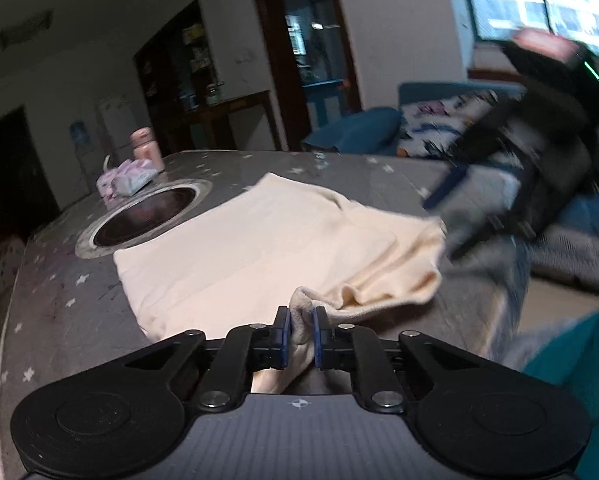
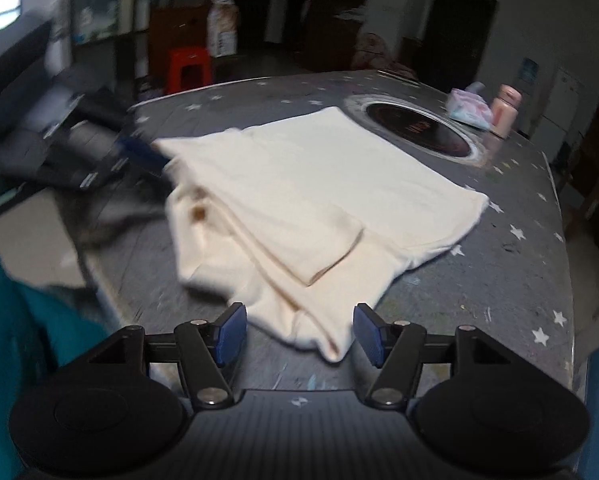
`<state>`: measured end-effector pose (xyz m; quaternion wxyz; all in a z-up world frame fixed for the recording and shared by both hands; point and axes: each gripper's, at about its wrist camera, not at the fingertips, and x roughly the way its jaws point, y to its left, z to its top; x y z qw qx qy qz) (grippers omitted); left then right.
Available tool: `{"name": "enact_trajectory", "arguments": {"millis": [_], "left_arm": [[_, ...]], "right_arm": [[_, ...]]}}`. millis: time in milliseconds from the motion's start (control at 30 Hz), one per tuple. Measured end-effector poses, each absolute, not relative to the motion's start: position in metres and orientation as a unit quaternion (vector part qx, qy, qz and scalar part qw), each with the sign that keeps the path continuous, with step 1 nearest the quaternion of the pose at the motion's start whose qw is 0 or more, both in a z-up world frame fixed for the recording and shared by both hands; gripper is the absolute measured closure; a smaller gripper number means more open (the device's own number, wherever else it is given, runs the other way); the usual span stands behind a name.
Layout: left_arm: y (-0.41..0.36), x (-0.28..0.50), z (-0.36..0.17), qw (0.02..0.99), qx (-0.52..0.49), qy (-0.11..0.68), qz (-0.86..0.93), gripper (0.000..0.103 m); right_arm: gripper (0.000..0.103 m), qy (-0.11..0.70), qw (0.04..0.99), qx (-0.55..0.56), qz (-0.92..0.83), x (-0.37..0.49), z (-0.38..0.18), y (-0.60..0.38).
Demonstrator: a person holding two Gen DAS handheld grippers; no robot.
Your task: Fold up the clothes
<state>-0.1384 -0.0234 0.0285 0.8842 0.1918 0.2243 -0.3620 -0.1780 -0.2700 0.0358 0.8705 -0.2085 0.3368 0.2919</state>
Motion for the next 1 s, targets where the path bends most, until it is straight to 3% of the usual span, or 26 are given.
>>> {"name": "enact_trajectory", "arguments": {"millis": [267,333,400,467,567,633,967,1000], "left_arm": [[-0.023,-0.104,0.038,0.893,0.126,0.252,-0.35,0.091],[-0.022,-0.099,0.038,0.893,0.119,0.258,-0.349,0.091],[-0.02,-0.099,0.038,0.893,0.117,0.261,-0.348,0.089],[-0.017,-0.103,0.039,0.894,0.123,0.259,-0.344,0.083],[-0.012,-0.114,0.039,0.896,0.146,0.253,-0.335,0.076],[-0.009,-0.123,0.038,0.896,0.166,0.245,-0.331,0.056],[-0.008,-0.139,0.018,0.891,0.258,0.224,-0.299,0.055],[-0.008,-0.138,0.017,0.89,0.26,0.224,-0.3,0.058]], "right_arm": [[0.037,0.297,0.872,-0.226,0.316,-0.17,0.023,-0.244],[0.043,0.288,0.873,-0.227,0.321,-0.166,0.019,-0.237],[0.068,0.278,0.874,-0.227,0.326,-0.161,0.016,-0.23],[0.078,0.292,0.876,-0.21,0.322,-0.151,0.015,-0.23],[0.086,0.311,0.878,-0.169,0.323,-0.139,0.021,-0.238],[0.087,0.323,0.878,-0.14,0.323,-0.131,0.025,-0.244],[0.087,0.337,0.883,-0.084,0.317,-0.113,0.036,-0.254],[0.088,0.335,0.884,-0.083,0.315,-0.112,0.036,-0.253]]}}
